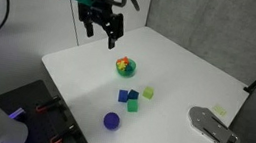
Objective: Pick up the purple ball and place it in the green bowl
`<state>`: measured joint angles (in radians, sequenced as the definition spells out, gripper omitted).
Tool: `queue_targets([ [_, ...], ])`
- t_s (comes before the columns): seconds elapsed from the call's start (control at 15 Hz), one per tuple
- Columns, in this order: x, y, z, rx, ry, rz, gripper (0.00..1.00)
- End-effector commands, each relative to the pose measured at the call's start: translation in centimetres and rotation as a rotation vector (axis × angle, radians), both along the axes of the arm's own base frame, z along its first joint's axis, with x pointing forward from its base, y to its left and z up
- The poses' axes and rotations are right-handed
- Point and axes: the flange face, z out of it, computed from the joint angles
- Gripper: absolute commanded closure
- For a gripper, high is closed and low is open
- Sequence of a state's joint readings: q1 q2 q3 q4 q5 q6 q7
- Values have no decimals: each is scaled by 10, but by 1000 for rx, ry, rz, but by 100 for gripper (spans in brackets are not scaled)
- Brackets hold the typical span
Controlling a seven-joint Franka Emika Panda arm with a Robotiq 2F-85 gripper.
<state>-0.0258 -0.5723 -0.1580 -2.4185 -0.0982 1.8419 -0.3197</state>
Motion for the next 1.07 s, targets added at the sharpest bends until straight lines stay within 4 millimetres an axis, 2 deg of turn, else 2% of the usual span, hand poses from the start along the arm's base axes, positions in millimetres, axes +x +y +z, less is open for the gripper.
queue_targets([
  [0.0, 0, 0, 1, 0, 1, 0, 0],
  [0.2, 0, 0, 1, 0, 1, 0, 0],
  [0.47, 20, 16, -8, -5, 20, 3, 0],
  [0.8, 58, 39, -33, -20, 46, -20, 0],
  [1.0, 77, 40, -56, -26, 61, -55, 0],
])
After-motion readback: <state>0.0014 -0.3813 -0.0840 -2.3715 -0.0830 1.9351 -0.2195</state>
